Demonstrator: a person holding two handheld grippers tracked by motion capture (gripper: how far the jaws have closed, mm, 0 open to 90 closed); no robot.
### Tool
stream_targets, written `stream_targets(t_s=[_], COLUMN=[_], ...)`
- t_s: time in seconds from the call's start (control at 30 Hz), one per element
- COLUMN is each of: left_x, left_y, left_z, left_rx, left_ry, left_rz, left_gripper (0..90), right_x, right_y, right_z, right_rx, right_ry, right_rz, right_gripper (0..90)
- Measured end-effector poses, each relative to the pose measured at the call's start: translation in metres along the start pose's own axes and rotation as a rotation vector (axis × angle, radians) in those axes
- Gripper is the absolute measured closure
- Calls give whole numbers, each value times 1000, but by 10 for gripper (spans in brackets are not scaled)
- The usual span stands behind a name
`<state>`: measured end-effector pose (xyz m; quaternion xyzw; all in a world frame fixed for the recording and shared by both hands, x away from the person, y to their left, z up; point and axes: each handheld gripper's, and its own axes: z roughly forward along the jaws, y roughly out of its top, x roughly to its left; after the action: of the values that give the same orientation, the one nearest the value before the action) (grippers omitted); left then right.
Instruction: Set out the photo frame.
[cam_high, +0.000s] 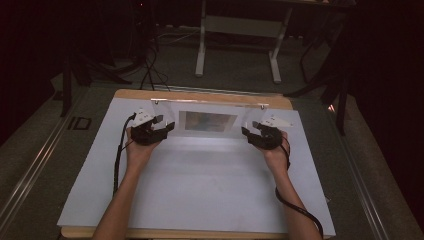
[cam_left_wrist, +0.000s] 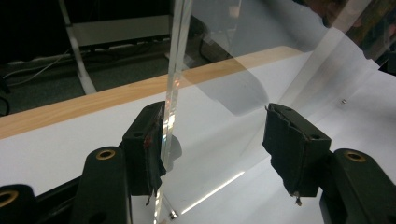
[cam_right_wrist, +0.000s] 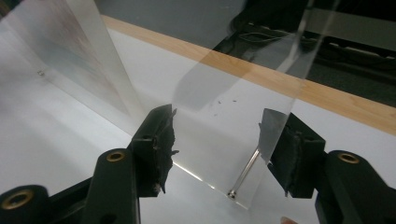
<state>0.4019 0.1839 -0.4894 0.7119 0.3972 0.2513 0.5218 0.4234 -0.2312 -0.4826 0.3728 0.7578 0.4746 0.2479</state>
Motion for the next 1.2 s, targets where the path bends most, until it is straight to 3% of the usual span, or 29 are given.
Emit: stream_targets(t_s=[0.3, 0.6, 1.2], left_x=[-5, -5, 1], left_y=[6, 8, 13], left_z=[9, 13, 23], left_rx=[31, 30, 37], left_ry=[74, 90, 100], left_rz=[44, 43, 12], left_gripper=[387, 381, 367], right_x=[5, 4, -4], right_y=[4, 7, 13], right_z=[6, 10, 18], right_rx=[5, 22, 36], right_ry=[-59, -79, -67], right_rz=[-18, -46, -33], right_gripper=[427, 425, 422])
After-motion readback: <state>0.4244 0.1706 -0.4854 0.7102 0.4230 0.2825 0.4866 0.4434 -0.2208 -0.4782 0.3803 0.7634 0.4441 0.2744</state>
